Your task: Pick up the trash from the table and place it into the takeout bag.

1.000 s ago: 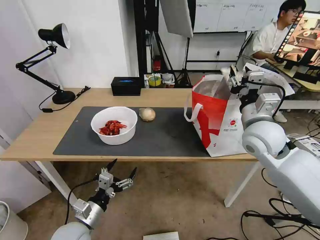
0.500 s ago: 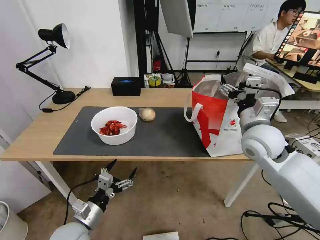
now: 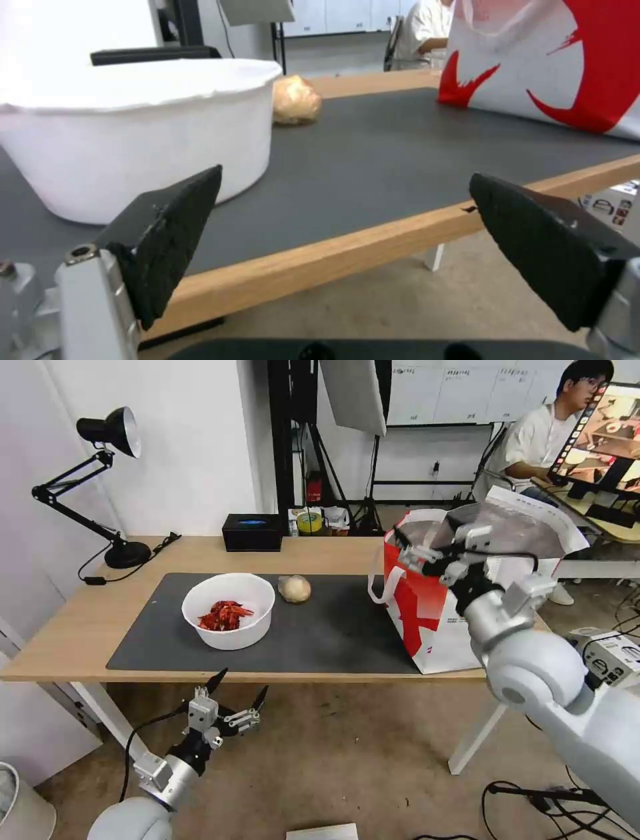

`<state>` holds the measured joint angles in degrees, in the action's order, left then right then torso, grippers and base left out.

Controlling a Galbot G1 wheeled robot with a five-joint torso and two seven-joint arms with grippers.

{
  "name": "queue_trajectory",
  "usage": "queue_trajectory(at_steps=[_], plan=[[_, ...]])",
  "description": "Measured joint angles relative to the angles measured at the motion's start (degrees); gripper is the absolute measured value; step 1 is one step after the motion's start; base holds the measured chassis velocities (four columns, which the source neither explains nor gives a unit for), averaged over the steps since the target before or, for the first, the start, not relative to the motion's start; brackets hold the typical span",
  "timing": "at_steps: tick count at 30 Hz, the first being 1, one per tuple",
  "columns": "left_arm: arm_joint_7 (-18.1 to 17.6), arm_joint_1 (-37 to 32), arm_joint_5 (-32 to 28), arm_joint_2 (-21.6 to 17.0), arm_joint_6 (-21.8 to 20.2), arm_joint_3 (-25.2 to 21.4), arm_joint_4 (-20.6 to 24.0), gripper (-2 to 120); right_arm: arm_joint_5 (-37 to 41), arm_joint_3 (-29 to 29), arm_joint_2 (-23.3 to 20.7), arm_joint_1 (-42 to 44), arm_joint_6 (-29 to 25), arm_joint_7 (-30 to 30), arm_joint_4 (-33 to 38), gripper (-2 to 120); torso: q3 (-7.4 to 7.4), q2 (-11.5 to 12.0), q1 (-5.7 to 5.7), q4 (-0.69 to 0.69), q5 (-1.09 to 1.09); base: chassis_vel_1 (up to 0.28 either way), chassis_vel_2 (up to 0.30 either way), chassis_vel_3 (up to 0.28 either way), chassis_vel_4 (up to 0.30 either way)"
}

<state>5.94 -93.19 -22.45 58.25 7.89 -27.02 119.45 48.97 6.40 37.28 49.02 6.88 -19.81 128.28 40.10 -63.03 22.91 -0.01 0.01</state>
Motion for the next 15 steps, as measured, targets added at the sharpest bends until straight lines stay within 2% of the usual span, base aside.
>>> queue_trajectory(at_steps=[6, 9, 11, 15], plan=[[0.0, 0.1, 0.0, 0.3, 0.0, -0.2, 0.1, 100, -1.7, 0.3, -0.1, 2.9, -0.5, 1.1, 1.4, 100, 0.00, 0.0, 0.00, 0.00, -0.01, 0.000, 0.000, 0.000, 0.000], [0.0, -0.5, 0.0, 0.7, 0.0, -1.3, 0.8, 100, -3.0, 0.1, -0.4, 4.9, -0.8, 1.9, 2.1, 100, 0.00, 0.0, 0.00, -0.01, -0.01, 0.000, 0.000, 0.000, 0.000], [0.0, -2.7, 0.0, 1.6, 0.3, -3.5, 1.8, 100, -3.5, -0.7, -1.1, 6.0, -1.1, 3.5, 2.4, 100, 0.00, 0.0, 0.00, 0.03, -0.01, 0.000, 0.000, 0.000, 0.000], [0.0, -3.3, 0.0, 2.0, 0.7, -4.1, 1.9, 100, -4.4, -0.8, -1.3, 8.0, -1.9, 4.4, 2.4, 100, 0.00, 0.0, 0.00, 0.02, -0.02, 0.000, 0.000, 0.000, 0.000]])
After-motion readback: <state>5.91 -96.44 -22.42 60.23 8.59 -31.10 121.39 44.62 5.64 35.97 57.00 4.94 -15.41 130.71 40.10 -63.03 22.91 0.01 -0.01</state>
